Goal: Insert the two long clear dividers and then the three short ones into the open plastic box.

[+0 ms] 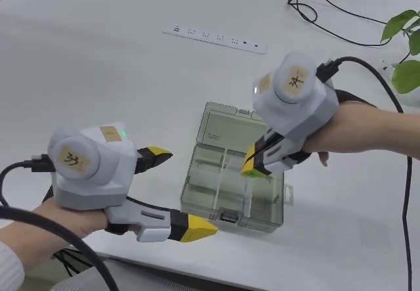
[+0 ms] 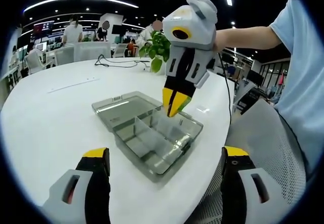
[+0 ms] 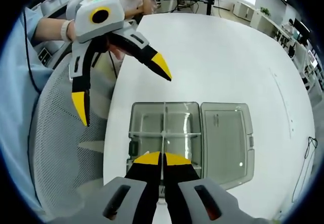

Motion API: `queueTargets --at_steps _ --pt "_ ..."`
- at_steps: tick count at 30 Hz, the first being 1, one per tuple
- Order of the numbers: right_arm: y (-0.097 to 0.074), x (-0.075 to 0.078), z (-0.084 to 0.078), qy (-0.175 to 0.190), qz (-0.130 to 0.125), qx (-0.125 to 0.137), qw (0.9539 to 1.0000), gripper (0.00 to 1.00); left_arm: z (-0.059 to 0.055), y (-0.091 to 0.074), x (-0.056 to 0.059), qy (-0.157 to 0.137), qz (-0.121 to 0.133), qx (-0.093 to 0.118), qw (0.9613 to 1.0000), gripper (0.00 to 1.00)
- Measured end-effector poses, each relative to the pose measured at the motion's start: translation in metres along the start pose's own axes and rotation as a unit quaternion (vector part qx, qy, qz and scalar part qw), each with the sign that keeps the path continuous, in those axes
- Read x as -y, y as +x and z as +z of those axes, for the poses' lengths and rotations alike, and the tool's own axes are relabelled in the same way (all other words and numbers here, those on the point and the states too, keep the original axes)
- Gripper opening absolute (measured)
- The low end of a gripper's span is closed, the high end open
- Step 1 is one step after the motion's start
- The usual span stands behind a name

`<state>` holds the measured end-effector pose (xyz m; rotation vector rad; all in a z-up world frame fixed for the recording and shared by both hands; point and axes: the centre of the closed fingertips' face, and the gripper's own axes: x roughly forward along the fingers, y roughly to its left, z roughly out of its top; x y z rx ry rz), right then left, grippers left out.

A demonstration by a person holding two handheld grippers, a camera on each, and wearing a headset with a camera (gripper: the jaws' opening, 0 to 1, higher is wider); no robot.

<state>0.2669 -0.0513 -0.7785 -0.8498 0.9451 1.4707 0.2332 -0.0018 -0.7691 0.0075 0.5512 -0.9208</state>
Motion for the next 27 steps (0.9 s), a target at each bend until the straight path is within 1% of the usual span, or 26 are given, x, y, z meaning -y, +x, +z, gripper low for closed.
queueTargets --at_steps 5,8,18,27 --pt "0.006 0.003 -0.001 0.002 -0.001 -0.006 1.0 0.02 0.0 0.0 0.0 0.0 0.001 0.0 1.0 0.93" --pt "0.012 0.004 -0.005 -0.003 -0.009 -0.021 0.9997 0.02 -0.001 0.0 -0.001 0.002 0.002 -0.001 1.0 0.93" --pt "0.031 0.007 -0.012 -0.005 -0.025 -0.051 0.9984 0.02 -0.002 -0.003 -0.004 0.002 0.006 -0.002 1.0 0.92" --pt "0.041 0.008 -0.017 -0.003 -0.029 -0.063 0.9976 0.02 -0.003 -0.003 -0.004 0.0 0.005 -0.002 1.0 0.92"
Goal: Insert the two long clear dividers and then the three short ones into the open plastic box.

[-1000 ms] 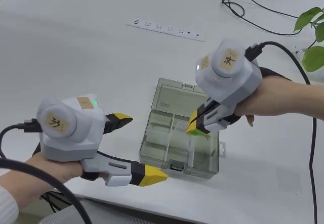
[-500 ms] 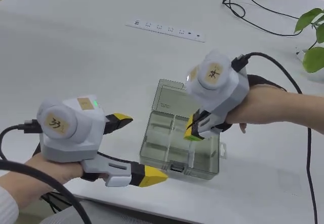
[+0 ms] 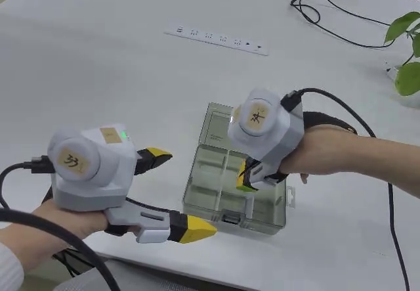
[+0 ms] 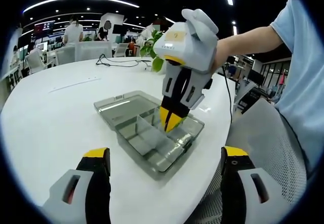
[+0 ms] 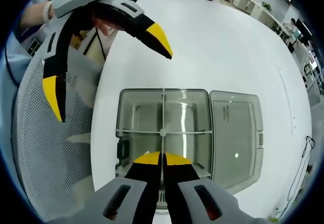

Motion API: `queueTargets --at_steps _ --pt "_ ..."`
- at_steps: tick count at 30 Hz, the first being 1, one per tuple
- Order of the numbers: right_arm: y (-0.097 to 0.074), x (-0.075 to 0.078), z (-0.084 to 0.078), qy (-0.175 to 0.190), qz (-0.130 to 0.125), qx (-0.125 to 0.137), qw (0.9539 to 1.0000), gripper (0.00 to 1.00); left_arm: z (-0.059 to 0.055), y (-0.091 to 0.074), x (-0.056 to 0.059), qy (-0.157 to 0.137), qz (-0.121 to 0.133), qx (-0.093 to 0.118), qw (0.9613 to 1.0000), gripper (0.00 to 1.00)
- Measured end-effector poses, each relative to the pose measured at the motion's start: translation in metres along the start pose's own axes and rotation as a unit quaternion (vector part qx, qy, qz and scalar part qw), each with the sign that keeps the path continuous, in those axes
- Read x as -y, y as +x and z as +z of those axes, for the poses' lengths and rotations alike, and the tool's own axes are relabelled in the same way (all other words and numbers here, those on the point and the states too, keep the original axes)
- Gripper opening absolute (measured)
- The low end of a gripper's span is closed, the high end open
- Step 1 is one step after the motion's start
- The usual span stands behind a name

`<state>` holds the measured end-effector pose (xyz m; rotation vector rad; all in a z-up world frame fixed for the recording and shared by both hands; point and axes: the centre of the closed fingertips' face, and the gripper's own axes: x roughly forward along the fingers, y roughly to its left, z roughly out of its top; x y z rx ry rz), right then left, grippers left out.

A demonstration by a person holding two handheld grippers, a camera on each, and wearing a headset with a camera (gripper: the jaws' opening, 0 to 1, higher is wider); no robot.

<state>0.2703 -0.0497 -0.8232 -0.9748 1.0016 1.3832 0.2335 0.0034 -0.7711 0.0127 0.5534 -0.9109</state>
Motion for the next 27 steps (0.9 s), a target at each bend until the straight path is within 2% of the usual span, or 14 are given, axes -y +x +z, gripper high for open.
queueTargets --at_steps 9,25,27 --pt "0.0046 0.0003 -0.0014 0.004 -0.007 -0.011 0.9999 0.01 0.0012 0.0006 0.0002 0.0 0.0 0.001 1.0 0.92" --pt "0.0042 0.0006 -0.0019 0.006 -0.008 -0.001 0.9999 0.01 0.0053 0.0042 0.0026 0.005 -0.005 0.002 1.0 0.91" --pt "0.0043 0.0002 -0.0017 -0.003 -0.01 -0.001 0.9999 0.01 0.0066 0.004 0.0025 0.005 -0.004 0.003 1.0 0.91"
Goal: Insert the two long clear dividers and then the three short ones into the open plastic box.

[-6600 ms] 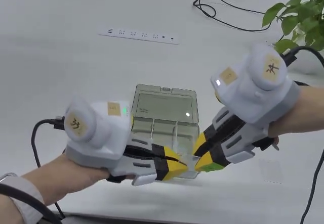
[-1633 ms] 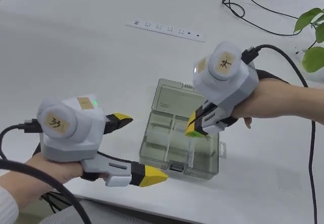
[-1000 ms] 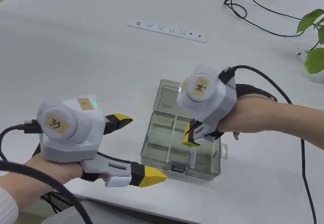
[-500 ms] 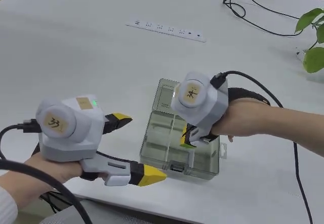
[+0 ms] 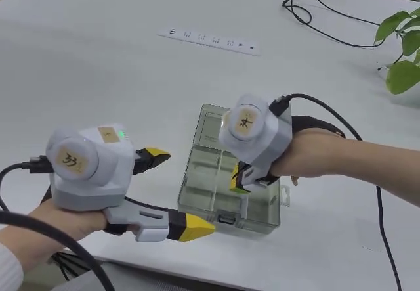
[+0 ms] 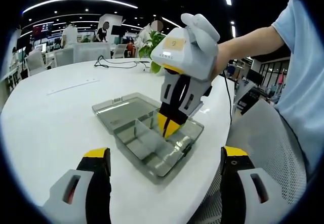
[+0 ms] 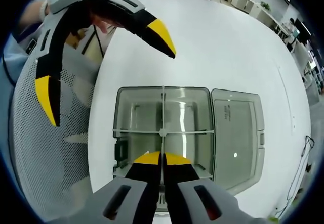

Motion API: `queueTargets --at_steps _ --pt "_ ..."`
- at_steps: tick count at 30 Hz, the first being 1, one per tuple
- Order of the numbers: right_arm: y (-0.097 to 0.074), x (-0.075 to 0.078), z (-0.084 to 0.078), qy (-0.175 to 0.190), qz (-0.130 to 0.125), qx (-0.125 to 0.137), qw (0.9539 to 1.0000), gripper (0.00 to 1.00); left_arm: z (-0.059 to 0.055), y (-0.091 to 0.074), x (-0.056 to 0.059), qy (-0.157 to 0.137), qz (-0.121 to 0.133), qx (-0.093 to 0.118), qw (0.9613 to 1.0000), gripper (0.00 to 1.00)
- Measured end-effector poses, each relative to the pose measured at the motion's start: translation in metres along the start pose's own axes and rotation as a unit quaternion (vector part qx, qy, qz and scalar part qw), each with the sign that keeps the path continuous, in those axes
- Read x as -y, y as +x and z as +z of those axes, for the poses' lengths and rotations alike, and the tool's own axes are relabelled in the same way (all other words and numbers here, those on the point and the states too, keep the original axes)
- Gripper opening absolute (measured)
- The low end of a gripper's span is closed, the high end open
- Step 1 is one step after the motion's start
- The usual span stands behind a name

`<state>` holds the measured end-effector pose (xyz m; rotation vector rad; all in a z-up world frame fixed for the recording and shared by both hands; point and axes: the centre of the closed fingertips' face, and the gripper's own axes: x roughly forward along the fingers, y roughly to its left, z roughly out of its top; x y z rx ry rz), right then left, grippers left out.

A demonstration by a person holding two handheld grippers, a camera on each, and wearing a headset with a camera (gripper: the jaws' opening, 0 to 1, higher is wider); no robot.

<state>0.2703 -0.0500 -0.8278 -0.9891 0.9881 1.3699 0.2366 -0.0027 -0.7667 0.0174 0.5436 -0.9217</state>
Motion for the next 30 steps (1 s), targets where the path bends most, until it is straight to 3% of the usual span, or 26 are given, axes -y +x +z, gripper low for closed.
queueTargets --at_steps 5,8,11,20,23,26,30 --pt "-0.001 0.0 0.0 -0.005 0.006 0.014 0.9999 0.03 0.001 -0.001 0.0 0.002 0.001 0.0 1.0 0.91" --pt "-0.003 -0.001 0.008 0.012 0.008 0.049 0.9987 0.22 0.001 -0.002 0.0 0.001 0.002 0.0 1.0 0.91" --pt "-0.007 -0.003 0.01 0.013 0.012 0.061 0.998 0.24 0.0 -0.002 0.0 0.0 0.002 -0.002 1.0 0.91" --pt "-0.017 -0.001 0.009 0.028 0.003 0.096 0.995 0.45 -0.001 -0.003 -0.002 -0.002 0.004 -0.002 1.0 0.91" --pt "-0.023 -0.004 0.013 0.04 0.012 0.125 0.9913 0.53 -0.002 -0.004 -0.003 -0.003 0.006 -0.001 1.0 0.91" --pt "-0.027 -0.011 0.015 0.079 0.032 0.15 0.985 0.64 -0.002 -0.005 -0.004 -0.006 0.008 0.0 0.9999 0.92" --pt "-0.031 -0.014 0.015 0.071 0.029 0.171 0.9822 0.76 -0.001 -0.006 -0.006 -0.007 0.012 0.001 0.9999 0.92"
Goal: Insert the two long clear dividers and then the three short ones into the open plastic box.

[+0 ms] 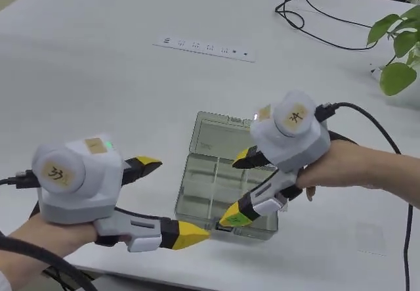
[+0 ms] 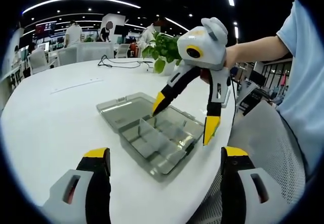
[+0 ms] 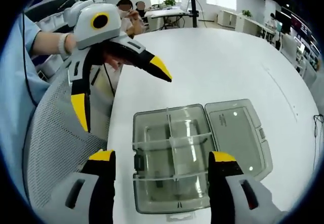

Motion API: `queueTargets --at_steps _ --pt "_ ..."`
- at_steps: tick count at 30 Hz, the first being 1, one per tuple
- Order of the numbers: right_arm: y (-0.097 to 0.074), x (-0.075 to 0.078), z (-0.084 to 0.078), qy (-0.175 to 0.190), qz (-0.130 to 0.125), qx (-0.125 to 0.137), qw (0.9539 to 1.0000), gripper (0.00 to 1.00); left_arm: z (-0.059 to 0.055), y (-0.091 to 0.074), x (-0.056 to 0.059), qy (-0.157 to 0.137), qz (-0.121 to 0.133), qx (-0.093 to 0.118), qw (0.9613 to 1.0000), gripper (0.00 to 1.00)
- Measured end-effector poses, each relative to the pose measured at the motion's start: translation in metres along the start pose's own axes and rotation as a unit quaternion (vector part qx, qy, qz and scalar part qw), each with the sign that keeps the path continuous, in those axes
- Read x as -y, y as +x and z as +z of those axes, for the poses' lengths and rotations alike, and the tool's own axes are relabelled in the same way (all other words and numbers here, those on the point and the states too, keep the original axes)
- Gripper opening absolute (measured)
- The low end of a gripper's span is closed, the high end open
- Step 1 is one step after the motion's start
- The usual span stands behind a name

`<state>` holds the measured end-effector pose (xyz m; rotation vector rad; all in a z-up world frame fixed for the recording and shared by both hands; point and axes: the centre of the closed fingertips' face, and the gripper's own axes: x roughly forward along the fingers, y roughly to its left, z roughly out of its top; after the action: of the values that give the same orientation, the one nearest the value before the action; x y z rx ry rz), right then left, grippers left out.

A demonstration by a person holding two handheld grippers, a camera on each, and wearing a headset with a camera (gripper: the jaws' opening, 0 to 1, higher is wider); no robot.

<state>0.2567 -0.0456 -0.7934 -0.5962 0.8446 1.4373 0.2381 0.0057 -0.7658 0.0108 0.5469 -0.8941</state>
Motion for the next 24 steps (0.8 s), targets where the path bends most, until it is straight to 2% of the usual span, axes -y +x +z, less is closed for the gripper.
queueTargets --at_steps 2,4,8,17,21,24 --pt "-0.002 -0.001 0.002 0.005 -0.003 0.017 0.9998 0.82 0.001 -0.001 -0.002 -0.001 0.002 0.001 1.0 0.92" --pt "-0.003 -0.002 0.001 0.007 -0.001 0.021 0.9998 0.88 0.003 -0.002 -0.003 -0.001 0.005 0.003 1.0 0.92" --pt "-0.008 0.0 0.002 0.011 -0.015 0.039 0.999 0.95 0.007 -0.002 -0.005 0.0 0.008 0.005 1.0 0.92" --pt "-0.025 0.007 -0.006 0.033 -0.043 0.073 0.9959 1.0 0.011 -0.001 -0.004 0.006 0.006 0.005 0.9999 0.94" --pt "-0.035 0.011 -0.016 0.056 -0.055 0.085 0.9933 1.0 0.009 -0.002 -0.004 0.009 0.006 0.002 0.9999 0.95" --pt "-0.043 0.012 -0.027 0.064 -0.064 0.083 0.9924 1.0 0.008 -0.002 -0.004 0.01 0.005 0.0 0.9999 0.97"
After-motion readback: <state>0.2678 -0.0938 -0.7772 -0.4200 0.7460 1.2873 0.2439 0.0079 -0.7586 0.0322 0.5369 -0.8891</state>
